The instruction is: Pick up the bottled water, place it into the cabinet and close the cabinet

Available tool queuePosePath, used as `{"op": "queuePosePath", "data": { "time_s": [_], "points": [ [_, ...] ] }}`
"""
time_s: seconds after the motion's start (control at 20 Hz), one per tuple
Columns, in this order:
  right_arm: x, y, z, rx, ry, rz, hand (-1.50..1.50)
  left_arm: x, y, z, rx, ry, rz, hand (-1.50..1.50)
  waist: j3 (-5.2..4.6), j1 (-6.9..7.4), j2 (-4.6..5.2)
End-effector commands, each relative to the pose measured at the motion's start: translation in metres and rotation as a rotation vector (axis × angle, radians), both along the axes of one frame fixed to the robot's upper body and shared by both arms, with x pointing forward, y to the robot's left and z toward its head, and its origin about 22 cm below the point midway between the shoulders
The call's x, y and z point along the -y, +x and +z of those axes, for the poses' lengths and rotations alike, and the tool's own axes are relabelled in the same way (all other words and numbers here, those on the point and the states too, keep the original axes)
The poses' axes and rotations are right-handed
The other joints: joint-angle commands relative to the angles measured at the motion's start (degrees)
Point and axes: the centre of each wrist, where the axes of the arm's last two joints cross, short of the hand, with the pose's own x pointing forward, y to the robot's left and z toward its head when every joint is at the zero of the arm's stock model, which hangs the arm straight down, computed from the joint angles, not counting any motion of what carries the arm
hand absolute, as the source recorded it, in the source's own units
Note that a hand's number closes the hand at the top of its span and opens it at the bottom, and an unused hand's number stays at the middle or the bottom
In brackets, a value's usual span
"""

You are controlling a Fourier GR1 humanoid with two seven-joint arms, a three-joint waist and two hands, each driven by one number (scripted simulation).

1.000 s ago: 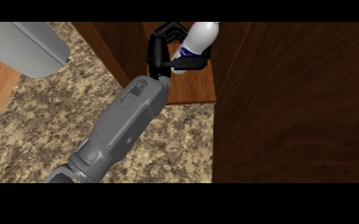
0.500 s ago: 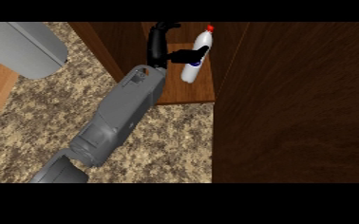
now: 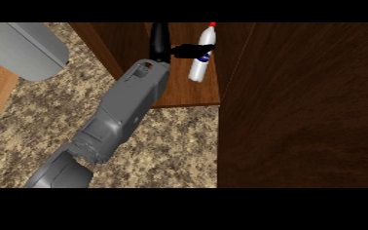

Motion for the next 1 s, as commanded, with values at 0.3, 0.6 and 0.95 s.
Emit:
{"op": "queuePosePath", "data": {
  "time_s": [0.3, 0.6, 0.95],
  "points": [
    [-0.012, 0.0, 0.018, 0.059, 0.003, -0.01, -1.5, 0.008, 0.0, 0.018, 0.075, -0.213, -0.182, -1.5, 0.0, 1.68, -0.93],
    [-0.017, 0.003, 0.025, 0.046, 0.02, -0.007, -1.5, 0.015, -0.015, 0.014, 0.058, -0.248, -0.282, -1.5, 0.01, 2.77, -1.23],
    [-0.011, 0.004, 0.018, 0.023, 0.016, -0.001, -1.5, 0.023, -0.05, 0.003, 0.027, -0.301, -0.338, -1.5, 0.04, 3.76, -1.55]
  ]
}}
